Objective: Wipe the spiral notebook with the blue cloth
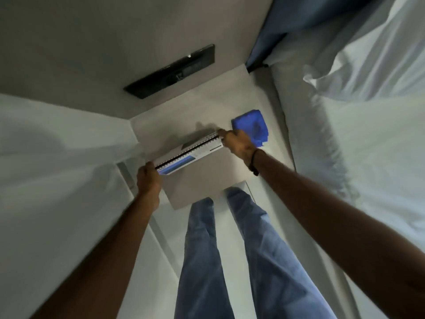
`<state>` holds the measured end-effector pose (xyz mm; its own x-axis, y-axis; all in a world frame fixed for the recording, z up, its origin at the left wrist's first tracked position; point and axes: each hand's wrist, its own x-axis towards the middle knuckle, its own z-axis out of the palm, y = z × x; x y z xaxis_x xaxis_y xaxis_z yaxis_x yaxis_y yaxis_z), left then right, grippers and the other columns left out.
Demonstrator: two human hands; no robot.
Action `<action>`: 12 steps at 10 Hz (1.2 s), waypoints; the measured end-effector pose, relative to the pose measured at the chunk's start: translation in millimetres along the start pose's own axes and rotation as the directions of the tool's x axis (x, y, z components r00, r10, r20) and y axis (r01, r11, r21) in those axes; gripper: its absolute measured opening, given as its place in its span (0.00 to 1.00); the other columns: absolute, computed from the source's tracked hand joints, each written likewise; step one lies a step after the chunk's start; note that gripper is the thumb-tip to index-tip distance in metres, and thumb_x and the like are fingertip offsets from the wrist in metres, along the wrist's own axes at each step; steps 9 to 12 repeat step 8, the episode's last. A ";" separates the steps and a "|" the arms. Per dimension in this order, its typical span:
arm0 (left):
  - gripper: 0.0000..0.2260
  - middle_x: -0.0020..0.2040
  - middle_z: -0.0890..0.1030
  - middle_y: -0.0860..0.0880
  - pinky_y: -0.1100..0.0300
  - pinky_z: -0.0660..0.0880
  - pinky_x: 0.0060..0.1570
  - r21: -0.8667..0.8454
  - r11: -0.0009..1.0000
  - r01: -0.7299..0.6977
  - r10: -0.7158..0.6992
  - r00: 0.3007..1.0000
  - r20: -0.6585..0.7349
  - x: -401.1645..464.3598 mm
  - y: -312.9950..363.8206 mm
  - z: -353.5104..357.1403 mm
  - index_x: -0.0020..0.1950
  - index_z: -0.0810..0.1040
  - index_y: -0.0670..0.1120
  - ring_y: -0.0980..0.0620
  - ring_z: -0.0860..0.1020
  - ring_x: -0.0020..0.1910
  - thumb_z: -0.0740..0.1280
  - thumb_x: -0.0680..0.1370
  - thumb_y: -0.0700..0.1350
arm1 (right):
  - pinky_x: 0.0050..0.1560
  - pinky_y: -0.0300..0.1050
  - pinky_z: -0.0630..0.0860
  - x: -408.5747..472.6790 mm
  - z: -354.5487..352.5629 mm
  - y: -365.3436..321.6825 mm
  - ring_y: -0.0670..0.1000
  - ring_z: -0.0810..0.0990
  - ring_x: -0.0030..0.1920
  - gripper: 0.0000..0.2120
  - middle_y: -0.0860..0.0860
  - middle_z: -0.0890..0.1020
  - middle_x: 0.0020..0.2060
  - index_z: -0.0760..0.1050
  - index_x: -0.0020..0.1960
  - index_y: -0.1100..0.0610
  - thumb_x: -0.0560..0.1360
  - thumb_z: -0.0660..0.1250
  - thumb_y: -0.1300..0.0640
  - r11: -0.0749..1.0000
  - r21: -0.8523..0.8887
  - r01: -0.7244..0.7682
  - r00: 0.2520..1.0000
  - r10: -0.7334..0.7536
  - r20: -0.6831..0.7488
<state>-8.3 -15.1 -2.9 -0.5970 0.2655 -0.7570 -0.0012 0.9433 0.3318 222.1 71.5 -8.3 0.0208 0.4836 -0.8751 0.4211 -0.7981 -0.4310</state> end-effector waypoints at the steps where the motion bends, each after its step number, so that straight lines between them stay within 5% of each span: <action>1: 0.22 0.75 0.73 0.36 0.52 0.70 0.70 -0.144 0.981 0.132 -0.128 0.991 0.042 -6.6 -0.9 8.1 0.75 0.71 0.35 0.38 0.73 0.73 0.53 0.87 0.46 | 0.62 0.49 0.73 -6.7 17.3 2.4 0.59 0.78 0.57 0.25 0.58 0.82 0.56 0.81 0.56 0.61 0.80 0.61 0.39 0.991 -0.116 0.068 0.997 -0.070 -0.018; 5: 0.21 0.73 0.74 0.34 0.45 0.71 0.72 -0.068 0.987 0.148 -0.140 0.984 0.109 -46.3 -66.4 0.7 0.75 0.71 0.35 0.35 0.74 0.72 0.55 0.85 0.45 | 0.54 0.48 0.67 -53.6 20.0 56.8 0.63 0.78 0.60 0.32 0.60 0.81 0.62 0.78 0.62 0.59 0.81 0.51 0.34 0.899 -0.432 0.070 0.990 -0.115 -0.079; 6: 0.21 0.72 0.75 0.33 0.45 0.72 0.70 -0.078 0.988 0.136 -0.126 0.985 0.121 -52.0 -85.0 -4.0 0.74 0.71 0.35 0.34 0.74 0.71 0.55 0.85 0.44 | 0.52 0.47 0.67 -59.3 28.3 75.6 0.59 0.76 0.52 0.33 0.60 0.82 0.59 0.79 0.58 0.59 0.81 0.50 0.33 0.891 -0.450 0.067 0.989 -0.120 -0.090; 8: 0.20 0.69 0.77 0.36 0.52 0.74 0.61 -0.083 0.993 0.089 -0.078 0.990 0.118 -61.0 -94.9 -16.9 0.71 0.74 0.37 0.36 0.76 0.69 0.54 0.85 0.46 | 0.62 0.53 0.75 -78.2 31.7 83.4 0.62 0.79 0.60 0.34 0.60 0.82 0.62 0.78 0.65 0.59 0.79 0.55 0.32 0.905 -0.422 0.053 0.979 -0.131 -0.159; 12: 0.20 0.69 0.77 0.36 0.52 0.74 0.61 -0.083 0.993 0.089 -0.078 0.990 0.118 -61.0 -94.9 -16.9 0.71 0.74 0.37 0.36 0.76 0.69 0.54 0.85 0.46 | 0.62 0.53 0.75 -78.2 31.7 83.4 0.62 0.79 0.60 0.34 0.60 0.82 0.62 0.78 0.65 0.59 0.79 0.55 0.32 0.905 -0.422 0.053 0.979 -0.131 -0.159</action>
